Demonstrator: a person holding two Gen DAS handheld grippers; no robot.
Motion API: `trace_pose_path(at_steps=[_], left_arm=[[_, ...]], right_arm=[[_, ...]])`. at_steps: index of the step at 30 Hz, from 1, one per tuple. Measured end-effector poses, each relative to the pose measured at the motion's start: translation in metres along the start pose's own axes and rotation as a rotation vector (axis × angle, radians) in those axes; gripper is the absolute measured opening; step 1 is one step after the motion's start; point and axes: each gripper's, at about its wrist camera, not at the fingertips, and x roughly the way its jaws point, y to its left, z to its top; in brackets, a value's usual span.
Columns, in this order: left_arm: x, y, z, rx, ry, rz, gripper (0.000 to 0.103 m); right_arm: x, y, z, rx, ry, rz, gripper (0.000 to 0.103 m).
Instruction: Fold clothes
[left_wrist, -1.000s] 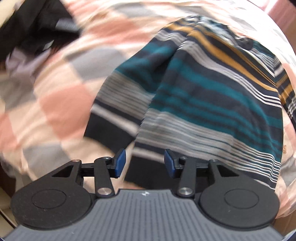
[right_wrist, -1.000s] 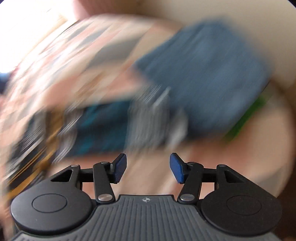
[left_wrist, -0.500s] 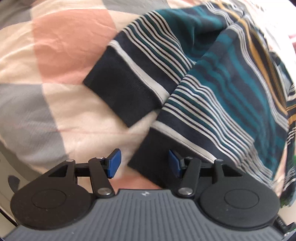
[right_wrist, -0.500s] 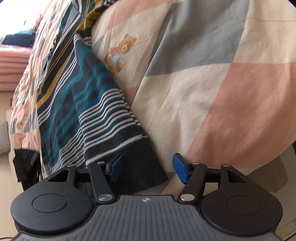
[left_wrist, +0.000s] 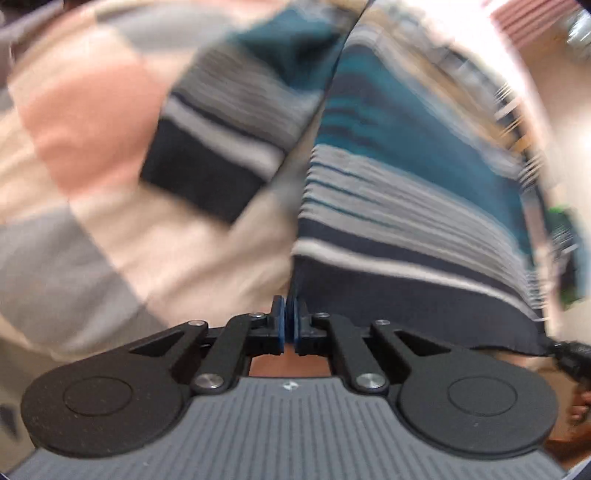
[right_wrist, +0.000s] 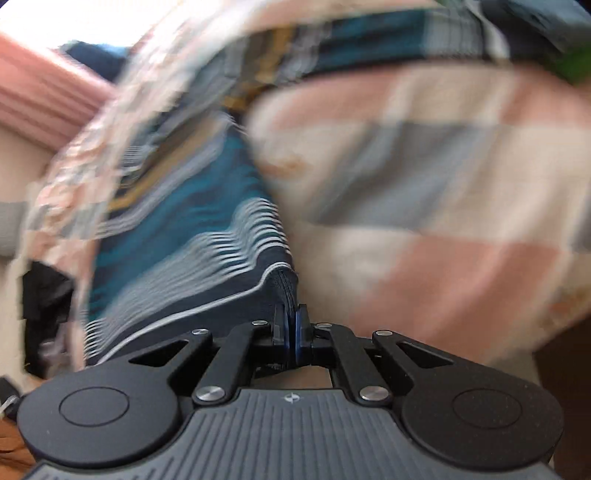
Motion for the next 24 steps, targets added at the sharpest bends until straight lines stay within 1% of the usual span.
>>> trace_pose_path(at_steps=[2, 4, 5, 6, 7, 8, 9, 10, 11, 12, 13, 15, 18, 20, 21, 22, 23, 24], left_arm=[[0.023, -0.006, 0.0, 0.052, 0.08, 0.115, 0.003], [0.03, -0.013, 0.0, 0.111, 0.115, 0.156, 0.006], [0.024, -0.012, 0.0, 0.117, 0.106, 0.152, 0.012], [0.014, -0.007, 0.002, 0.092, 0.078, 0.139, 0.015], [0.004, -0.002, 0.004, 0.065, 0.048, 0.125, 0.019], [-0.009, 0.006, 0.007, 0.019, 0.003, 0.104, 0.023], [-0.021, 0.014, 0.011, -0.03, -0.044, 0.086, 0.028], [-0.032, 0.023, 0.015, -0.079, -0.09, 0.068, 0.038], [-0.039, 0.032, 0.02, -0.125, -0.13, 0.056, 0.045], [-0.043, 0.038, 0.027, -0.171, -0.158, 0.053, 0.046], [-0.044, 0.045, 0.038, -0.222, -0.171, 0.052, 0.046], [-0.03, 0.058, 0.054, -0.34, -0.169, 0.038, 0.046], [-0.004, 0.082, 0.063, -0.505, -0.158, 0.001, 0.045], [0.013, 0.09, 0.067, -0.58, -0.162, -0.016, 0.041], [0.018, 0.09, 0.071, -0.6, -0.168, -0.019, 0.037], [0.021, 0.088, 0.076, -0.597, -0.174, -0.022, 0.017], [0.021, 0.085, 0.084, -0.567, -0.179, -0.043, 0.005], [0.015, 0.081, 0.093, -0.514, -0.192, -0.047, 0.005]], right_arm=[[0.027, 0.005, -0.004, 0.011, 0.051, -0.079, 0.002], [0.05, 0.016, -0.003, 0.019, 0.107, -0.164, 0.006], [0.058, 0.021, -0.001, 0.009, 0.133, -0.205, 0.012], [0.061, 0.027, 0.0, -0.016, 0.158, -0.245, 0.022], [0.064, 0.033, 0.002, -0.04, 0.183, -0.285, 0.028], [0.064, 0.036, 0.003, -0.059, 0.191, -0.318, 0.038], [0.059, 0.034, 0.004, -0.047, 0.181, -0.331, 0.043], [0.053, 0.03, 0.005, -0.011, 0.171, -0.332, 0.046], [0.047, 0.026, 0.006, 0.025, 0.16, -0.332, 0.052], [0.042, 0.021, 0.006, 0.062, 0.155, -0.332, 0.055], [0.038, 0.017, 0.006, 0.09, 0.157, -0.331, 0.055], [0.033, 0.015, 0.005, 0.115, 0.164, -0.338, 0.055], [0.026, 0.021, 0.003, 0.112, 0.172, -0.348, 0.058], [0.021, 0.03, 0.004, 0.109, 0.163, -0.334, 0.061], [0.023, 0.037, 0.006, 0.108, 0.159, -0.332, 0.062], [0.024, 0.045, 0.008, 0.106, 0.156, -0.329, 0.063], [0.025, 0.051, 0.01, 0.102, 0.153, -0.329, 0.065], [0.025, 0.055, 0.011, 0.097, 0.15, -0.33, 0.065]])
